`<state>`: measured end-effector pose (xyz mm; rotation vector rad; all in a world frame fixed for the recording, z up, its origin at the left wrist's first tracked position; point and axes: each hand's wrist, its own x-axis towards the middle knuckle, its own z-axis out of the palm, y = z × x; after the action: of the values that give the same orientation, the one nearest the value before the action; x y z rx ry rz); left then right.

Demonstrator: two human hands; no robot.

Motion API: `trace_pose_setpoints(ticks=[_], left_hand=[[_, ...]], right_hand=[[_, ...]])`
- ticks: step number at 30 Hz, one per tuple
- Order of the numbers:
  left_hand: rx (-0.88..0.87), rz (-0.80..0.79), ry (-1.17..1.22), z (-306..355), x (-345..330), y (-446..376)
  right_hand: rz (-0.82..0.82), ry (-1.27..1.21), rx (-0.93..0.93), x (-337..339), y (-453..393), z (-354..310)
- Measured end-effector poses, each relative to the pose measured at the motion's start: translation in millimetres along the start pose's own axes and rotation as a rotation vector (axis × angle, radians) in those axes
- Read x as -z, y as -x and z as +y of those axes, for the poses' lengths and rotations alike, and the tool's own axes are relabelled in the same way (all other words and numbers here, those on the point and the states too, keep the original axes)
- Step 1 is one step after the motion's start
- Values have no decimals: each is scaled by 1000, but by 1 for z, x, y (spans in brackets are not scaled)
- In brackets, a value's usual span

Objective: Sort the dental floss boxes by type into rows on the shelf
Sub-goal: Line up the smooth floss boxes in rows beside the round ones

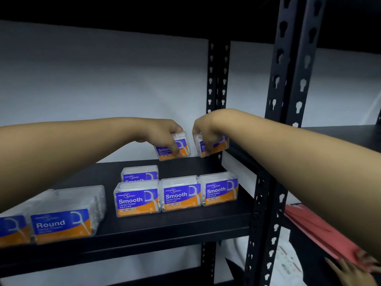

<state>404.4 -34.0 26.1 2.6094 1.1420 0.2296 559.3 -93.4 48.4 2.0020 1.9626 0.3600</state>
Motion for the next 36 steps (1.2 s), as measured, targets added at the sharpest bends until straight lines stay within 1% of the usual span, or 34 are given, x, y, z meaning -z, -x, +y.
trace_pose_setpoints(ticks=[5,13,17,20,24,29,32,34,36], left_hand=[[28,-87,-88,9,-17,-4],[85,-218,-95,12,-45,-4],[115,-253,-73,6,-53,2],[121,-232,-60,-1,-42,14],[162,-165,3,-29,-18,37],[158,-48,68,-63,-27,53],[137,-2,121,-68,-36,52],[133,-6,143,-68,-38,49],[124,-14,158,-65,-40,48]], right_hand=[[-82,46,25,-13,-2,-8],[-250,-15,92,-35,-6,-24],[-264,-63,123,-43,-2,-26],[-276,-104,117,-42,4,-27],[-271,-258,94,-32,8,-25],[-297,-349,58,-29,6,-28],[-247,-327,72,-36,4,-32],[-222,-285,117,-41,4,-34],[-231,-269,118,-42,6,-32]])
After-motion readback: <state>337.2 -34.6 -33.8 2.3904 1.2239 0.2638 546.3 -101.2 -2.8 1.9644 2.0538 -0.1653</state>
